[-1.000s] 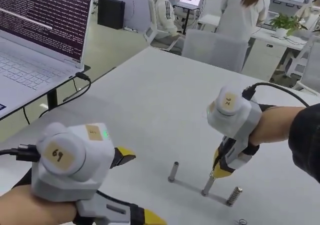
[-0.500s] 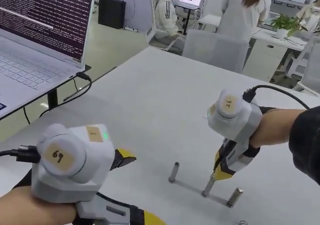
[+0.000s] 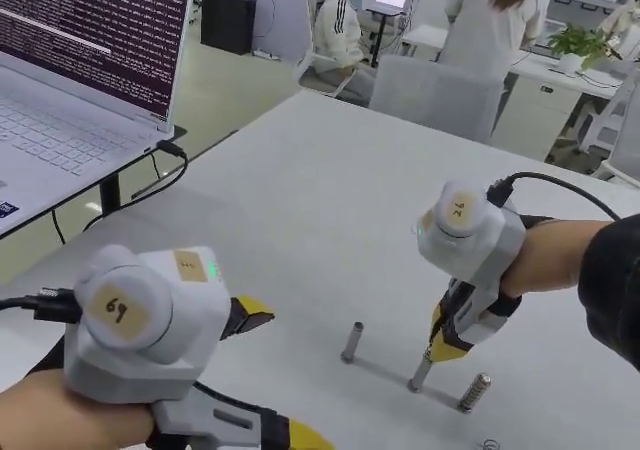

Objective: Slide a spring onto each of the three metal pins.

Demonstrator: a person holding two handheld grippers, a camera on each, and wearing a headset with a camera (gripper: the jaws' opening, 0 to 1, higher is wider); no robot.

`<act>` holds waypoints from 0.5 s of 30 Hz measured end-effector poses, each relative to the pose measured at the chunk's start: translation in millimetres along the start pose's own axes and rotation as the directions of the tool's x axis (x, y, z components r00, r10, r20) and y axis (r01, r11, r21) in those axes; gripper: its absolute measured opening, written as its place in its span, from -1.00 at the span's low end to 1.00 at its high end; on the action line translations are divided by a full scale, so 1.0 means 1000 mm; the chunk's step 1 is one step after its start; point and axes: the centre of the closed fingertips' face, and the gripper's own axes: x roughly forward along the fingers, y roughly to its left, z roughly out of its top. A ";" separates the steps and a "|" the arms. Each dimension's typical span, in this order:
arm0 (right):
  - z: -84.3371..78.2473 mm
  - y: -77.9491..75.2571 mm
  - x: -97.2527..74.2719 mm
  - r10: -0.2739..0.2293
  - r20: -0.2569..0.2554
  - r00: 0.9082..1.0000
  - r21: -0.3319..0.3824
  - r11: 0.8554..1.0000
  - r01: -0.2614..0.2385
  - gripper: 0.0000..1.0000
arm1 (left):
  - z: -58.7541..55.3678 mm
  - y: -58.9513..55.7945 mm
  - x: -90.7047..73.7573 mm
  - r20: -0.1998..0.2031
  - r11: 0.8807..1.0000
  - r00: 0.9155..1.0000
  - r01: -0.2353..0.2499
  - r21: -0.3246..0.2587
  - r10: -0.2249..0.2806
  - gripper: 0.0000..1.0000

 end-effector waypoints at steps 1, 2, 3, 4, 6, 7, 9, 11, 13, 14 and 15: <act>0.000 0.001 0.001 0.003 -0.001 1.000 0.000 1.000 -0.003 -0.83 | 0.000 0.000 0.000 0.001 1.000 1.000 0.001 -0.002 -0.001 0.49; 0.000 0.001 0.002 0.003 0.000 1.000 0.000 1.000 -0.003 -0.83 | 0.000 0.000 0.000 0.000 1.000 1.000 0.001 -0.002 -0.001 0.49; 0.000 0.001 0.002 0.003 0.000 1.000 0.000 1.000 -0.003 -0.83 | 0.000 0.000 0.000 0.000 1.000 1.000 0.001 -0.001 -0.001 0.49; 0.000 0.001 0.003 0.004 0.000 1.000 0.001 1.000 -0.004 -0.83 | 0.000 0.000 0.000 0.000 1.000 1.000 0.002 -0.003 -0.002 0.49; 0.000 0.002 0.005 0.006 0.001 1.000 0.002 1.000 -0.006 -0.83 | 0.000 0.000 0.000 0.000 1.000 1.000 0.002 -0.003 -0.002 0.49; -0.001 0.002 0.006 0.007 0.000 1.000 0.004 1.000 -0.007 -0.83 | -0.001 0.000 0.000 -0.002 1.000 1.000 0.003 -0.003 -0.003 0.49; -0.001 0.002 0.008 0.008 -0.001 1.000 0.004 1.000 -0.008 -0.83 | -0.001 0.000 0.000 -0.002 1.000 1.000 0.003 -0.002 -0.003 0.49; -0.001 0.002 0.011 0.009 -0.002 1.000 0.006 1.000 -0.008 -0.83 | -0.001 0.000 0.000 -0.002 1.000 1.000 0.003 -0.004 -0.003 0.49; -0.001 0.002 0.014 0.006 -0.001 1.000 0.006 1.000 -0.006 -0.83 | -0.001 0.000 0.000 -0.003 1.000 1.000 0.003 -0.005 -0.003 0.48; -0.001 0.002 0.015 0.008 -0.001 1.000 0.011 1.000 -0.008 -0.83 | -0.001 0.000 0.000 -0.004 1.000 1.000 0.004 -0.004 -0.004 0.48; -0.001 0.002 0.016 0.009 -0.001 1.000 0.011 1.000 -0.009 -0.83 | -0.002 0.000 0.000 -0.004 1.000 1.000 0.003 -0.004 -0.003 0.48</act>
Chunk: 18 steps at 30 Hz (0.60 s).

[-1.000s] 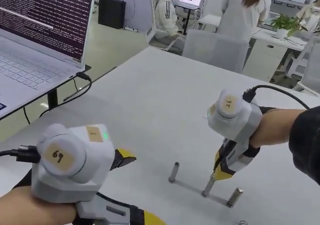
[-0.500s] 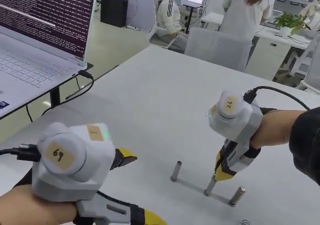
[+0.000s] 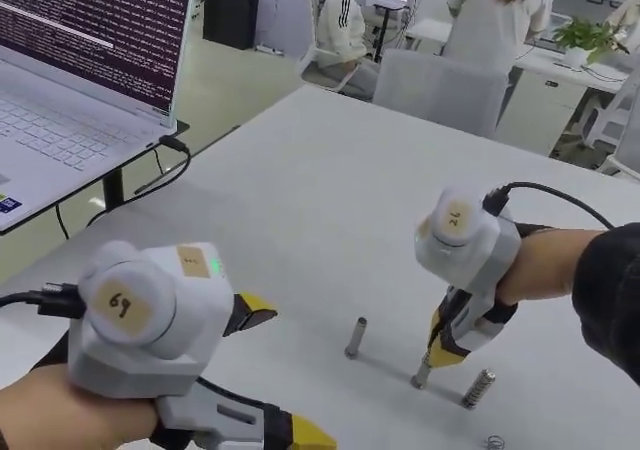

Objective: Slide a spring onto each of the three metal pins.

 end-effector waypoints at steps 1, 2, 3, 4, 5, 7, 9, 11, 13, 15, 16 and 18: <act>0.000 0.000 0.002 0.000 0.001 1.000 0.000 1.000 0.000 -0.83 | 0.000 0.000 0.000 -0.001 1.000 1.000 0.001 0.000 -0.001 0.48; 0.000 0.000 0.003 0.000 0.002 1.000 0.002 1.000 0.000 -0.83 | 0.000 0.000 0.000 -0.001 1.000 1.000 0.001 -0.001 -0.001 0.48; -0.001 0.001 0.005 0.004 -0.001 1.000 0.004 1.000 -0.004 -0.83 | 0.000 0.000 0.000 0.000 1.000 1.000 -0.001 -0.001 0.001 0.48; -0.001 0.001 0.006 0.003 -0.003 1.000 0.002 1.000 -0.003 -0.83 | 0.000 0.000 0.000 0.000 1.000 1.000 0.000 -0.001 0.000 0.48; -0.001 0.001 0.006 0.003 -0.003 1.000 0.002 1.000 -0.003 -0.83 | 0.000 0.000 0.000 0.000 1.000 1.000 0.001 -0.002 -0.001 0.48; -0.001 0.000 0.008 0.000 -0.001 1.000 0.005 1.000 0.000 -0.83 | 0.000 0.000 0.000 -0.002 1.000 1.000 0.001 0.000 -0.001 0.47; -0.002 0.001 0.012 0.000 0.002 1.000 0.009 1.000 0.000 -0.83 | 0.000 0.000 0.001 -0.003 1.000 1.000 0.003 -0.001 -0.003 0.47; -0.002 0.001 0.013 -0.002 0.002 1.000 0.007 1.000 0.002 -0.83 | 0.000 0.000 0.001 -0.004 1.000 1.000 0.003 -0.001 -0.003 0.47; -0.002 0.001 0.015 -0.003 0.000 1.000 0.007 1.000 0.003 -0.83 | 0.000 0.000 0.001 -0.004 1.000 1.000 0.002 0.000 -0.002 0.47; -0.003 0.000 0.017 -0.008 -0.003 1.000 0.005 1.000 0.008 -0.83 | 0.000 0.000 0.001 -0.005 1.000 1.000 0.004 -0.001 -0.004 0.46; -0.003 0.000 0.019 -0.005 -0.004 1.000 0.008 1.000 0.005 -0.83 | 0.000 0.000 0.001 -0.004 1.000 1.000 0.004 -0.001 -0.004 0.46; -0.003 0.000 0.021 -0.011 -0.006 1.000 0.006 1.000 0.011 -0.83 | 0.000 0.000 0.002 -0.006 1.000 1.000 0.005 -0.002 -0.005 0.46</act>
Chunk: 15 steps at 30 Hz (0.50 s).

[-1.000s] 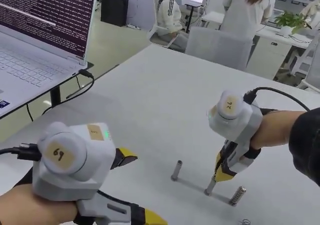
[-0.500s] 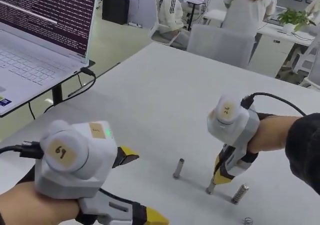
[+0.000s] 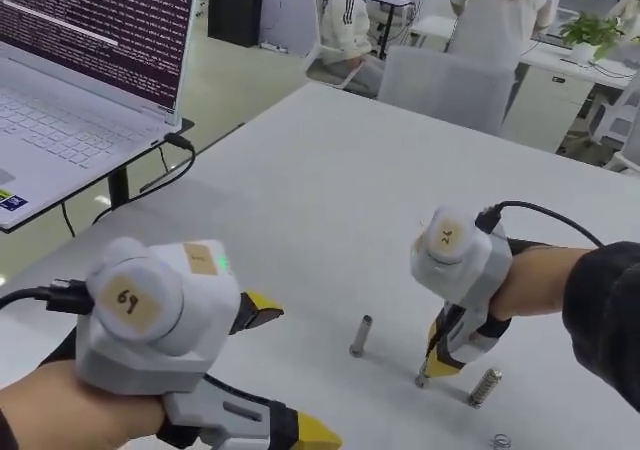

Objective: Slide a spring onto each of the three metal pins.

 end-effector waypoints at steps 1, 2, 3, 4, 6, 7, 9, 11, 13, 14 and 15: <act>-0.001 0.000 0.001 0.000 -0.003 1.000 0.000 1.000 0.000 -0.83 | 0.000 0.000 0.000 0.001 1.000 1.000 0.001 0.000 -0.001 0.46; -0.001 0.000 0.001 0.000 -0.004 1.000 -0.001 1.000 0.000 -0.83 | 0.000 0.000 0.000 0.001 1.000 1.000 0.001 0.000 -0.001 0.46; 0.000 0.000 0.002 -0.001 -0.003 1.000 0.000 1.000 0.001 -0.83 | 0.000 0.000 0.000 0.000 1.000 1.000 0.002 0.000 -0.002 0.45; 0.000 -0.001 0.002 -0.003 -0.002 1.000 0.000 1.000 0.003 -0.83 | 0.000 0.000 0.001 0.000 1.000 1.000 0.001 0.001 -0.001 0.46; 0.000 0.000 0.003 -0.001 -0.001 1.000 0.003 1.000 0.001 -0.83 | 0.000 0.000 0.001 0.000 1.000 1.000 0.003 -0.001 -0.003 0.45; -0.001 -0.001 0.004 -0.004 -0.002 1.000 0.003 1.000 0.004 -0.83 | 0.000 0.000 0.001 0.000 1.000 1.000 0.002 0.000 -0.002 0.45; -0.001 -0.001 0.005 -0.007 0.000 1.000 0.005 1.000 0.007 -0.83 | 0.001 0.000 0.001 0.002 1.000 1.000 0.004 -0.002 -0.004 0.45; -0.001 -0.002 0.006 -0.011 -0.001 1.000 0.006 1.000 0.011 -0.83 | 0.001 0.000 0.001 0.000 1.000 1.000 0.002 0.001 -0.002 0.45; -0.002 -0.002 0.007 -0.010 -0.002 1.000 0.010 1.000 0.010 -0.83 | 0.001 0.000 0.000 0.000 1.000 1.000 0.002 -0.002 -0.002 0.45; -0.001 -0.002 0.008 -0.009 -0.002 1.000 0.011 1.000 0.009 -0.83 | 0.001 0.001 0.000 0.000 1.000 1.000 0.001 -0.001 -0.001 0.45; -0.002 -0.003 0.008 -0.011 -0.003 1.000 0.009 1.000 0.011 -0.83 | 0.001 0.001 0.000 -0.001 1.000 1.000 0.000 0.000 0.000 0.45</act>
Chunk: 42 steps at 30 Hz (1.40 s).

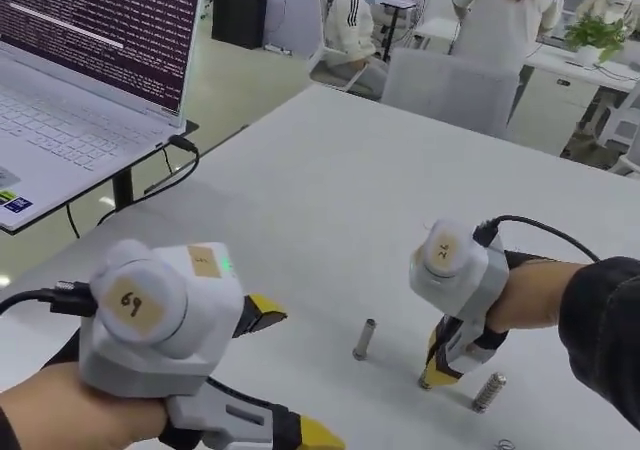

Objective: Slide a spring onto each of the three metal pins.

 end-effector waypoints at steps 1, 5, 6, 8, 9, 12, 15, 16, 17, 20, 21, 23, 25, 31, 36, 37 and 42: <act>0.000 0.000 0.000 -0.001 -0.001 1.000 0.001 1.000 0.001 -0.83 | 0.000 0.000 0.000 0.000 1.000 1.000 0.000 -0.002 0.000 0.45; 0.001 -0.001 0.001 -0.001 0.001 1.000 0.003 1.000 0.001 -0.83 | 0.000 0.000 0.000 0.000 1.000 1.000 0.001 -0.003 -0.001 0.45; 0.000 -0.001 0.001 0.000 0.001 1.000 0.001 1.000 0.000 -0.83 | 0.000 0.000 0.000 0.001 1.000 1.000 0.002 -0.003 -0.002 0.45; 0.001 -0.001 0.001 -0.001 0.004 1.000 0.003 1.000 0.001 -0.82 | 0.000 0.000 0.000 0.000 1.000 1.000 0.001 -0.004 -0.001 0.44; 0.001 -0.002 0.001 -0.002 0.006 1.000 0.002 1.000 0.002 -0.82 | 0.000 0.000 0.000 0.001 1.000 1.000 0.002 -0.003 -0.002 0.44; 0.000 -0.001 0.002 -0.003 0.004 1.000 0.001 1.000 0.003 -0.82 | 0.000 -0.001 0.000 0.000 1.000 1.000 0.002 -0.004 -0.002 0.44; 0.000 -0.002 0.003 -0.007 0.005 1.000 0.002 1.000 0.007 -0.75 | -0.001 -0.001 0.000 0.000 1.000 1.000 0.003 -0.006 -0.003 0.44; 0.000 -0.001 0.003 -0.005 0.007 1.000 0.007 1.000 0.005 -0.74 | -0.001 -0.001 0.000 0.000 1.000 1.000 0.003 -0.006 -0.003 0.44; 0.000 -0.001 0.003 -0.004 0.008 1.000 0.008 1.000 0.004 -0.72 | -0.001 -0.002 0.000 0.000 1.000 1.000 0.003 -0.007 -0.003 0.44; 0.002 -0.002 0.002 -0.009 0.019 1.000 0.013 1.000 0.008 -0.62 | -0.001 -0.002 0.000 -0.002 1.000 1.000 0.003 -0.007 -0.003 0.44; 0.003 -0.002 0.001 -0.007 0.022 1.000 0.018 1.000 0.007 -0.61 | -0.001 -0.001 0.000 -0.002 1.000 1.000 0.003 -0.006 -0.003 0.44; 0.004 -0.002 -0.001 -0.008 0.029 1.000 0.021 1.000 0.008 -0.57 | -0.001 -0.001 0.000 -0.001 1.000 1.000 0.003 -0.006 -0.003 0.44; 0.005 -0.001 -0.002 -0.008 0.041 0.999 0.030 1.000 0.006 -0.54 | 0.000 -0.002 0.000 0.000 1.000 1.000 0.004 -0.004 -0.004 0.45; 0.004 -0.002 -0.008 -0.022 0.055 0.998 0.041 0.999 0.020 -0.48 | 0.002 -0.003 0.001 -0.001 1.000 1.000 0.009 0.002 -0.009 0.45; 0.006 -0.002 -0.015 -0.036 0.063 0.997 0.044 0.998 0.033 -0.45 | 0.003 -0.003 0.001 0.002 1.000 1.000 0.010 0.005 -0.010 0.45; 0.006 -0.002 -0.017 -0.041 0.065 0.997 0.041 0.998 0.038 -0.45 | 0.003 -0.004 0.001 0.002 1.000 1.000 0.010 0.006 -0.010 0.45; 0.010 -0.001 -0.023 -0.050 0.072 0.996 0.036 0.998 0.048 -0.43 | 0.005 -0.004 0.001 0.004 1.000 1.000 0.011 0.011 -0.011 0.45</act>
